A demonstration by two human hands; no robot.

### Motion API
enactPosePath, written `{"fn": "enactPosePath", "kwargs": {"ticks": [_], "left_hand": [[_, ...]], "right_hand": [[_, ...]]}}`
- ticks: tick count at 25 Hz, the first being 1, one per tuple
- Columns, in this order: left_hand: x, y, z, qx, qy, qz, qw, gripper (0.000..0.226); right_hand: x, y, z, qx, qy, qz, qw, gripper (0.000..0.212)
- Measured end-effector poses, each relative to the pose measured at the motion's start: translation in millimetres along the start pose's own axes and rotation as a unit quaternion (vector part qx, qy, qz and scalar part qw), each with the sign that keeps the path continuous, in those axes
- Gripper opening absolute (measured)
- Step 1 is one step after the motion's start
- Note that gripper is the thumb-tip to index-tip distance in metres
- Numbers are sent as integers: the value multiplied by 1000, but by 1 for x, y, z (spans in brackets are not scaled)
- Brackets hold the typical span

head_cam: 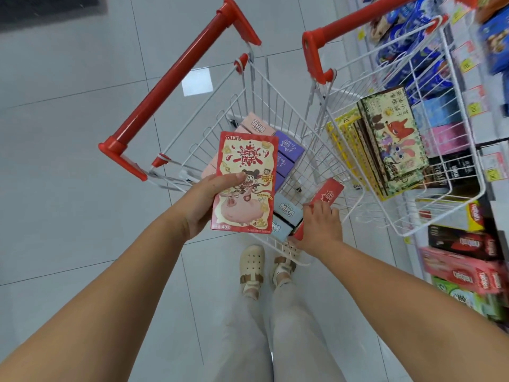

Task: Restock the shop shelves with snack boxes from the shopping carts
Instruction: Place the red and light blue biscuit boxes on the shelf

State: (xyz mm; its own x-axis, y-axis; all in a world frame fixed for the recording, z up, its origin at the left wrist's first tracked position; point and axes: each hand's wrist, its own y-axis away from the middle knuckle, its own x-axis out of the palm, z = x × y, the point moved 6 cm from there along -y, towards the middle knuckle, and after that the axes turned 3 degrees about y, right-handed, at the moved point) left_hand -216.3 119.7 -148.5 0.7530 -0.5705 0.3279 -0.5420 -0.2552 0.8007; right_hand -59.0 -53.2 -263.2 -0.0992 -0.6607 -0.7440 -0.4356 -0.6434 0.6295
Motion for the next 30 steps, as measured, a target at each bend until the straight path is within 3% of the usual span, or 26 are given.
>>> {"fn": "enactPosePath", "kwargs": {"ticks": [3, 6, 13, 16, 19, 23, 25, 27, 30], "left_hand": [[-2, 3, 3, -7, 4, -5, 1000, 46], [2, 9, 1, -9, -11, -3, 1000, 51], [53, 40, -45, 23, -112, 30, 993, 60], [100, 61, -72, 56, -160, 45, 985, 51], [168, 91, -82, 82, -197, 96, 972, 62], [261, 140, -69, 110, -232, 169, 951, 33], [298, 160, -54, 101, -262, 192, 940, 54], [329, 176, -34, 72, -281, 215, 933, 58], [376, 209, 2, 53, -318, 208, 923, 46]], "right_hand": [[-18, 9, -15, 7, -163, 28, 986, 91], [-59, 30, -42, 9, -354, 6, 935, 78], [-188, 133, -138, 62, -533, -141, 832, 42], [-239, 192, -172, 98, -551, -156, 814, 29], [-271, 250, -197, 149, -531, -153, 820, 47], [-285, 316, -227, 280, -467, -212, 812, 80], [-279, 351, -243, 343, -433, -226, 802, 98], [-264, 386, -258, 387, -433, -249, 775, 96], [-223, 446, -277, 442, -474, -310, 695, 82]]}}
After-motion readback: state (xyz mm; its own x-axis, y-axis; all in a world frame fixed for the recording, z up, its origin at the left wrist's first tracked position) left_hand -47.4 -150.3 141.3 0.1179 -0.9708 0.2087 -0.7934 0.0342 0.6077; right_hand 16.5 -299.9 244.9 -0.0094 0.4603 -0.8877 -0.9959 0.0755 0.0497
